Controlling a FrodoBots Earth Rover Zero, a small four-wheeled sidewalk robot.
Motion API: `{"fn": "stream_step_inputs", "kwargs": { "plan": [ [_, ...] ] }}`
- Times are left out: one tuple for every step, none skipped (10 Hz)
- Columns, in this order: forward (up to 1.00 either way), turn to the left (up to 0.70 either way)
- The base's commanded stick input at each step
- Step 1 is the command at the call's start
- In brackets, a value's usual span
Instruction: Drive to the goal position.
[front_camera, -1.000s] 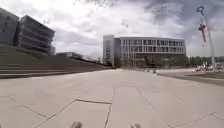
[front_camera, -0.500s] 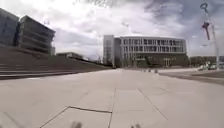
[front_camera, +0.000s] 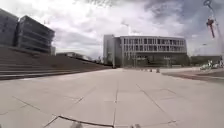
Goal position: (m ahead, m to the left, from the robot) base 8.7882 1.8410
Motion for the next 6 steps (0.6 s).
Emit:
{"fn": "stream_step_inputs", "kwargs": {
  "plan": [
    [0.7,0.0],
    [0.7,0.0],
    [0.7,0.0],
    [0.7,0.0],
    [0.7,0.0],
    [0.7,0.0]
  ]
}}
